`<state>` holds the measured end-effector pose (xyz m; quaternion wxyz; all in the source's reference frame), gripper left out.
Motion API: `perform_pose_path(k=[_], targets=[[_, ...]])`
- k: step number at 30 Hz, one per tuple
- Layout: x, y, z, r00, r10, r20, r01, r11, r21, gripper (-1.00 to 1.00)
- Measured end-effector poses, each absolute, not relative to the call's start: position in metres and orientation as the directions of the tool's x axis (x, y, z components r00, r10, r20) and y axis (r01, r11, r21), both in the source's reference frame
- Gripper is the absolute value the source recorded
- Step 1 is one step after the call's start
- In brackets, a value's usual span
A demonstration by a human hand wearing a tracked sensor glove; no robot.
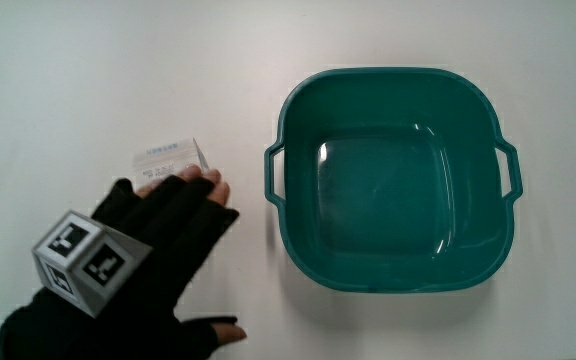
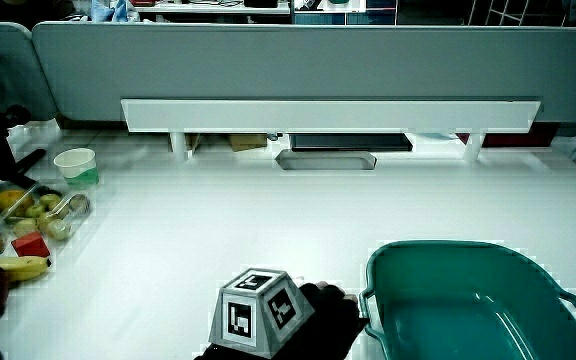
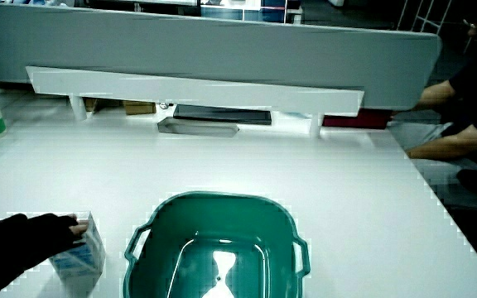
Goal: Pick milk
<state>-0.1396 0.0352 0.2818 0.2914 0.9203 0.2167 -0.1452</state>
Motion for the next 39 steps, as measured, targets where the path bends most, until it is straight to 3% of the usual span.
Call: perform_pose_path(k=[5,7,8,9,10,13,14,16,17,19,21,23,25,29,30,31,39], targets=[[-0.148,0.023,0.272,0.906,0.331,-0.265,0.420,-0.787,0.453,0.00],[-0.157,0.016,0.280,0.881,0.330,-0.340,0.456,-0.785,0.420,0.00],[-0.155,0.013,0.271,0.931,0.257,-0.258,0.354,-0.802,0.481,0.00],[-0.159,0.009,0.277,0.904,0.296,-0.309,0.414,-0.786,0.458,0.00],[-0.171,0.009,0.295,0.887,0.245,-0.391,0.422,-0.773,0.474,0.00],[-0.176,0.002,0.297,0.907,0.220,-0.358,0.383,-0.784,0.488,0.00],[-0.165,-0.001,0.276,0.942,0.096,-0.321,0.278,-0.758,0.590,0.00],[-0.178,-0.005,0.300,0.912,0.220,-0.347,0.377,-0.784,0.493,0.00],[-0.171,-0.009,0.287,0.927,0.187,-0.325,0.333,-0.809,0.484,0.00],[-0.168,-0.015,0.279,0.948,0.121,-0.294,0.275,-0.776,0.568,0.00],[-0.174,-0.020,0.292,0.934,0.068,-0.350,0.270,-0.776,0.570,0.00],[-0.184,-0.027,0.310,0.921,0.115,-0.372,0.320,-0.768,0.555,0.00],[-0.175,-0.031,0.299,0.934,0.054,-0.353,0.270,-0.754,0.599,0.00],[-0.179,-0.040,0.308,0.938,0.052,-0.344,0.263,-0.752,0.605,0.00],[-0.194,-0.044,0.333,0.930,0.075,-0.360,0.290,-0.751,0.594,0.00],[-0.183,-0.046,0.315,0.933,0.062,-0.356,0.275,-0.760,0.589,0.00],[-0.190,-0.059,0.333,0.924,-0.004,-0.383,0.259,-0.730,0.633,0.00]])
